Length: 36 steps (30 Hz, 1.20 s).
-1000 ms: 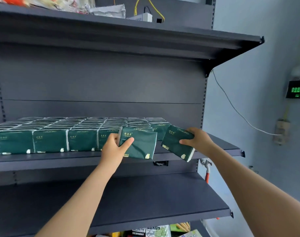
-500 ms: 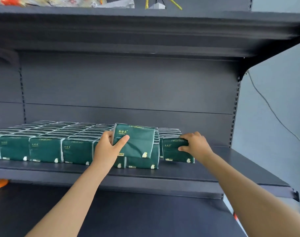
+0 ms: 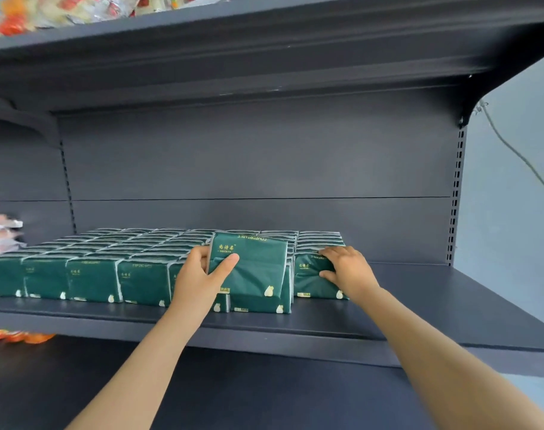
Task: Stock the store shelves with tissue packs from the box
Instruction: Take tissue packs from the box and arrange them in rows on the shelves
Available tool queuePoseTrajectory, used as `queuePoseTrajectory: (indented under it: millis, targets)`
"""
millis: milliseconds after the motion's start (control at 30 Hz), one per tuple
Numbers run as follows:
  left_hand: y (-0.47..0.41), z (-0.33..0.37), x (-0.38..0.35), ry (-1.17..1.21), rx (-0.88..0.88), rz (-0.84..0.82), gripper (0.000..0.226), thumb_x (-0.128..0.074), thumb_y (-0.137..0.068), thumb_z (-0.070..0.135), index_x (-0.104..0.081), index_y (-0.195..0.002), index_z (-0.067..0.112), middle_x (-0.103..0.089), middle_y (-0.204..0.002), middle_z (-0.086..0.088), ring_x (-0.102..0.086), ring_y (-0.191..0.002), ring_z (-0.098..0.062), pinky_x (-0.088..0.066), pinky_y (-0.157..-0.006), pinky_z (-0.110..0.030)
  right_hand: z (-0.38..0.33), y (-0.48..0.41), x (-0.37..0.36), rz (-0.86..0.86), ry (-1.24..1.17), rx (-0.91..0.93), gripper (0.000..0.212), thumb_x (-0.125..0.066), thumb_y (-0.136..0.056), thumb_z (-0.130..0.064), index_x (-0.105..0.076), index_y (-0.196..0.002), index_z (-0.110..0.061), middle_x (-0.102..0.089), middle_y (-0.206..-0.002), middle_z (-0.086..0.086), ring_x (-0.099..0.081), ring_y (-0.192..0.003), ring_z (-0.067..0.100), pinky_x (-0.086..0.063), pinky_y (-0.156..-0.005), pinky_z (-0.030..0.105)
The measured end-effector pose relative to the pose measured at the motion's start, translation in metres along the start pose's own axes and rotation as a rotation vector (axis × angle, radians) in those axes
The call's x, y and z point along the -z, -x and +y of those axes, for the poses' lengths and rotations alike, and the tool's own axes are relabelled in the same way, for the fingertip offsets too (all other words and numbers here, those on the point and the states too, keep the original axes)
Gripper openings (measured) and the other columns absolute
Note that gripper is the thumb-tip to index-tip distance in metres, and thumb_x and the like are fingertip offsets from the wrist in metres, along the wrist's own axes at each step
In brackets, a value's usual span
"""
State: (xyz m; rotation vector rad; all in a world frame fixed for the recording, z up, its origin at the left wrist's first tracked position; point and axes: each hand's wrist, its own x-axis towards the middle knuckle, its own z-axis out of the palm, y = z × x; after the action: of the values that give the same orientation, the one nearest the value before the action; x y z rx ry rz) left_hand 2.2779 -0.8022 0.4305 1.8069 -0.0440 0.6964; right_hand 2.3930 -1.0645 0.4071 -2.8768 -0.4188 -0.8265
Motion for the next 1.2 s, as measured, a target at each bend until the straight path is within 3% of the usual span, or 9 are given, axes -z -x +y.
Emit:
queuePoseTrajectory:
  millis: [200,300,400,567,733,833,967,1067,1200]
  targets:
    - [0.009,0.007,-0.009,0.064,0.041,-0.009,0.024,-0.064,-0.087,0.033,-0.052,-0.104,0.02,-0.061,-0.093,0.008,-0.057,-0.084,-0.005,-0.04,-0.063,-0.018,-0.011,0.001,0.022,-0.051,0.009,-0.047,0.056,-0.058,-0.091,-0.039,-0.04,-0.14,-0.019,-0.046,-0.141,0.002,-0.038,-0.132,0.023,-0.03,-0.108,0.033]
    - [0.013,0.009,-0.016,0.11,0.056,-0.041,0.026,-0.064,-0.087,0.034,-0.053,-0.106,0.019,-0.062,-0.095,0.006,-0.058,-0.085,-0.005,-0.042,-0.065,-0.02,-0.028,0.021,0.037,0.059,-0.38,-0.157,0.045,-0.057,-0.093,-0.032,-0.049,-0.134,-0.015,-0.052,-0.136,-0.001,-0.044,-0.128,0.018,-0.036,-0.103,0.027]
    - [0.016,0.007,-0.022,0.174,0.074,-0.06,0.02,-0.063,-0.088,0.034,-0.054,-0.101,0.022,-0.063,-0.095,0.007,-0.059,-0.087,-0.007,-0.042,-0.066,-0.02,-0.049,0.051,0.055,0.104,-0.822,-0.263,0.026,-0.054,-0.094,-0.033,-0.061,-0.116,-0.021,-0.064,-0.115,-0.008,-0.057,-0.113,0.01,-0.042,-0.093,0.022]
    - [0.032,0.004,-0.037,0.259,0.079,-0.136,0.013,-0.061,-0.089,0.034,-0.054,-0.095,0.026,-0.063,-0.096,0.01,-0.059,-0.09,-0.002,-0.041,-0.068,-0.016,-0.083,0.091,0.072,0.114,-1.192,-0.229,0.017,-0.057,-0.093,-0.032,-0.064,-0.107,-0.026,-0.07,-0.102,-0.011,-0.064,-0.099,0.005,-0.05,-0.094,0.031]
    - [0.046,0.0,-0.051,0.108,-0.026,-0.214,0.022,-0.059,-0.089,0.037,-0.054,-0.103,0.02,-0.062,-0.092,0.012,-0.057,-0.088,-0.001,-0.04,-0.069,-0.015,-0.088,0.111,0.067,0.186,-1.08,-0.303,0.025,-0.071,-0.083,-0.022,-0.055,-0.098,-0.032,-0.067,-0.088,-0.018,-0.061,-0.068,-0.009,-0.047,-0.063,0.008]
    - [0.041,-0.003,-0.05,-0.084,-0.183,-0.279,0.018,-0.058,-0.09,0.038,-0.054,-0.101,0.024,-0.059,-0.093,0.014,-0.056,-0.087,-0.001,-0.042,-0.074,-0.013,-0.071,0.116,0.061,0.193,-1.064,-0.393,0.029,-0.075,-0.079,-0.019,-0.06,-0.102,-0.025,-0.07,-0.09,-0.015,-0.065,-0.076,-0.006,-0.051,-0.069,0.011]
    - [0.02,-0.006,-0.044,-0.501,-0.448,-0.311,0.05,-0.048,-0.091,0.048,-0.048,-0.13,0.016,-0.051,-0.129,0.005,-0.047,-0.12,-0.01,-0.038,-0.1,-0.026,-0.045,0.115,0.057,0.225,-1.033,-0.468,0.031,-0.076,-0.078,-0.016,-0.061,-0.104,-0.022,-0.07,-0.094,-0.012,-0.067,-0.089,0.004,-0.053,-0.073,0.017]
    - [0.003,-0.004,-0.046,-0.819,-0.593,-0.332,0.062,-0.04,-0.094,0.052,-0.036,-0.141,0.013,-0.037,-0.143,0.001,-0.034,-0.133,-0.013,-0.032,-0.105,-0.026,-0.031,0.106,0.052,0.237,-0.953,-0.496,0.032,-0.075,-0.079,-0.019,-0.057,-0.105,-0.024,-0.067,-0.096,-0.014,-0.064,-0.093,0.007,-0.053,-0.074,0.023]
    - [-0.015,-0.005,-0.054,-0.986,-0.666,-0.417,0.067,-0.04,-0.093,0.053,-0.03,-0.144,0.011,-0.032,-0.147,-0.002,-0.029,-0.136,-0.016,-0.025,-0.111,-0.027,-0.024,0.087,0.036,0.187,-0.819,-0.522,0.038,-0.074,-0.081,-0.025,-0.053,-0.113,-0.021,-0.062,-0.104,-0.004,-0.057,-0.097,0.014,-0.048,-0.083,0.029]
